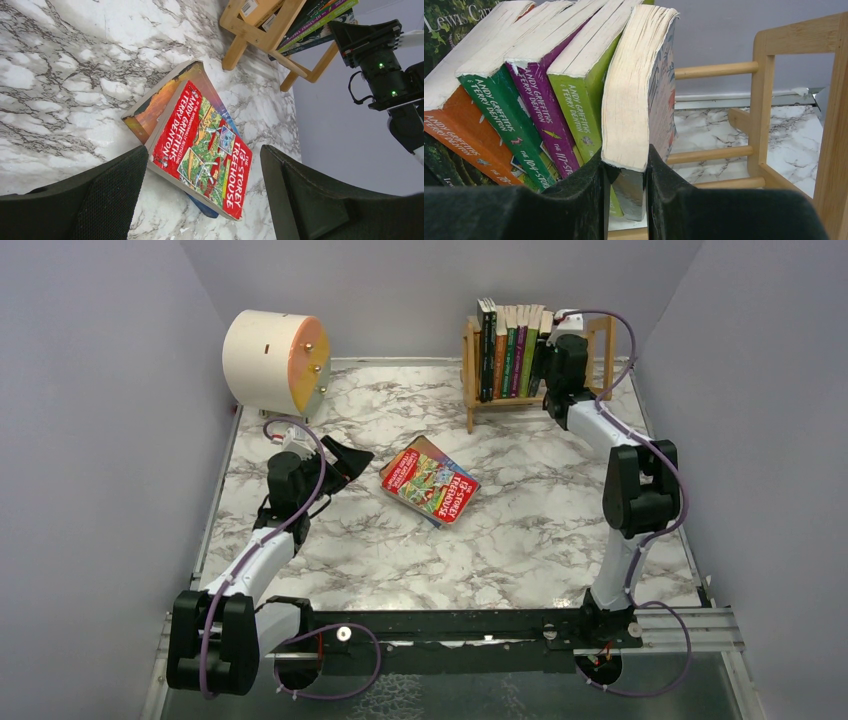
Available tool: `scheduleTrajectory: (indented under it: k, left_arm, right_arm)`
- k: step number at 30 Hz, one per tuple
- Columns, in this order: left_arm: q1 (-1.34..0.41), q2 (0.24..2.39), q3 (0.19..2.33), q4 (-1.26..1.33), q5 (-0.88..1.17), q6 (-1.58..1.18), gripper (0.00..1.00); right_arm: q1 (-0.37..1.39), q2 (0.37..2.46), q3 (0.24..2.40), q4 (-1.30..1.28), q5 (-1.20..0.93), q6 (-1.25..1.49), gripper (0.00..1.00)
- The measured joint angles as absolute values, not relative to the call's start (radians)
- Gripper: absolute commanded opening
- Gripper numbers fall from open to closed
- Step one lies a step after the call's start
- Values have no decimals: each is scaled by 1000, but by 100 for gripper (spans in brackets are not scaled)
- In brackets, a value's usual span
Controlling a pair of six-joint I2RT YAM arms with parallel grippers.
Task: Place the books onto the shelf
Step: Place the book on the shelf.
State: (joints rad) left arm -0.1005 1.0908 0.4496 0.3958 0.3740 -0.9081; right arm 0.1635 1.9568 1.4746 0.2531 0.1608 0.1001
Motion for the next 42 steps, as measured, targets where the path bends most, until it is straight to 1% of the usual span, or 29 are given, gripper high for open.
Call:
scheduleTrajectory:
  k: [4, 6, 12, 25, 31, 39, 40, 42]
  left_arm:
    - [-101, 1083, 449, 396, 374, -909, 76]
    - [-101, 1081, 448, 396, 374, -910, 76]
    - [-101, 1081, 442, 396, 374, -911, 76]
    - [-101, 1081, 442, 396, 374, -911, 76]
    - [-101, 1081, 442, 396, 374, -911, 76]
    - [-101, 1081, 442, 396, 374, -911, 76]
    - [-101, 1081, 442, 396, 374, -911, 76]
    - [-101, 1081, 442, 396, 374, -911, 76]
  right_arm:
    - [173, 1955, 1471, 253, 180, 102, 35]
    - [178, 1947, 1454, 236, 179, 118, 39]
    - [203, 1974, 1380, 94, 178, 146, 40]
    - [208, 1978, 1385, 75, 205, 179, 42]
    - [208, 1907, 1336, 72, 220, 182, 42]
    - [208, 1748, 1319, 72, 244, 191, 42]
    - [208, 1725, 1328, 67, 260, 191, 44]
    - [208, 1721, 1338, 66, 271, 191, 51]
